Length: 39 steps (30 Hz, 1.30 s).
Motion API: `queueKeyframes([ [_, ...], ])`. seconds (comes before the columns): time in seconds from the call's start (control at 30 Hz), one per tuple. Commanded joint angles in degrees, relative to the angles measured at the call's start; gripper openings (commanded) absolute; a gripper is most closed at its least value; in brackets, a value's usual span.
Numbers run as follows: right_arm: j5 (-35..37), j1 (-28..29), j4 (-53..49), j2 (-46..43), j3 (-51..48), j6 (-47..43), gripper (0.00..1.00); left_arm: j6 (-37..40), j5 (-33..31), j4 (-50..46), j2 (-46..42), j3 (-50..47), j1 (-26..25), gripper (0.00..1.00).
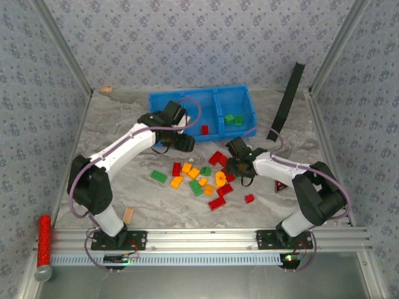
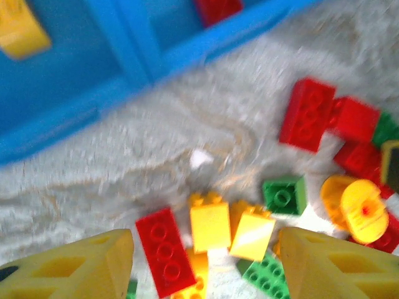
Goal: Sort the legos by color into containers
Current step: Move the legos to the center of the table, then pick up the lego from the center of the table.
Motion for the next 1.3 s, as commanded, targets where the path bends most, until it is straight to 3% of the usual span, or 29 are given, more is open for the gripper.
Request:
queueKeyframes([
  [0.0,-0.4,1.0,-6.3,3.9,-2.6,-2.0,0.70,-2.9,-1.2,-0.2,-3.3,-5.1,-0.1,0.64],
  [0.2,-0.4,2.6,-7.2,3.3,-2.4,-4.6,0.72,-4.5,-1.5,1.3,-5.4,-11.5,-0.1,0.64],
  [0.57,1.2,4.2,-7.5,3.6,-2.0,-4.2,0.71,-4.0,-1.2,1.6,-5.0,-12.8,0.3,0.65],
  [1.0,0.1,1.4,-6.7,7.3,-1.1,-5.7,0.34,-4.2,-0.2,2.5,-4.0,-13.3,0.5,0.65],
  [1.27,-0.5,-0.5,-6.3,5.7,-2.6,-5.7,0.23,-5.6,0.3,2.9,-2.7,-14.3,-0.7,0.65],
])
